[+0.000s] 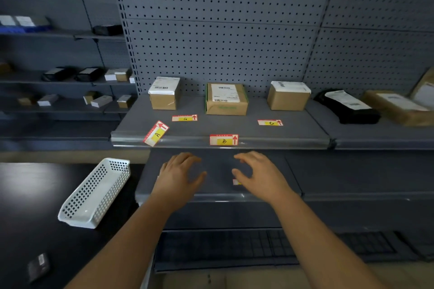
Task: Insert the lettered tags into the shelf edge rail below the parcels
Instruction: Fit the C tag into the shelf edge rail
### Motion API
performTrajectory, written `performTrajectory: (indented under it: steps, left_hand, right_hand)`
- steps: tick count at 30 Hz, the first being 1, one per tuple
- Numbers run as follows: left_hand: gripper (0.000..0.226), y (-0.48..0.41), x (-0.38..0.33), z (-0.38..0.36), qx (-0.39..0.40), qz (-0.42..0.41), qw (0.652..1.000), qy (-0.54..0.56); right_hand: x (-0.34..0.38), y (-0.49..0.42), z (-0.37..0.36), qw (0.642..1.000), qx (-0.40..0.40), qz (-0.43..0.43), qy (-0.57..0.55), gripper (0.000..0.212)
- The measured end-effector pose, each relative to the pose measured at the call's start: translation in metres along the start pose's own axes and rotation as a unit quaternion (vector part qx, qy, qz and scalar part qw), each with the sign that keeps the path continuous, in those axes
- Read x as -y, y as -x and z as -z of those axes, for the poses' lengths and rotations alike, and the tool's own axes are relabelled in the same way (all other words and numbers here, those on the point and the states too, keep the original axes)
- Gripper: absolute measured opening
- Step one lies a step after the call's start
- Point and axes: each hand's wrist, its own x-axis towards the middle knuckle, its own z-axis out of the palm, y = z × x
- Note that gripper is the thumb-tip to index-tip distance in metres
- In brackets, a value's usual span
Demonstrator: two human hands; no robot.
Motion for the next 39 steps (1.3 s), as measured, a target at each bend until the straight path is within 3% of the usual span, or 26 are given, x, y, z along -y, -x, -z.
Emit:
performTrajectory:
  steps: [10,16,22,27,39]
  left_hand:
    - [0.046,0.064,-0.082,-0.05,0.023,0.012,1.0,-0.002]
    - [0.04,0.066,-0.116,-0.068,0.036,0.01,0.999,0.002]
    - [0.056,0.019,-0.138,-0.077,0.031,-0.025,0.999,0.003]
    - [0.045,-0.046,-0.151,-0.082,-0.004,-0.057,0.998,0.033]
    - [0.036,-0.172,-0.152,-0.088,-0.049,-0.079,0.995,0.037]
  right_hand:
    - [-0.057,0.086,0.025,0.998,0.065,-0.011,-0.002,0.045]
    - [-0.081,0.108,0.042,0.998,0.063,-0.017,-0.004,0.046]
    - [-0.099,0.085,0.07,0.999,0.047,-0.004,-0.012,0.046]
    - [-0.112,0.039,0.101,0.999,-0.031,-0.001,-0.019,0.045]
    - [-0.153,-0.064,0.137,0.999,-0.041,-0.004,0.016,0.043]
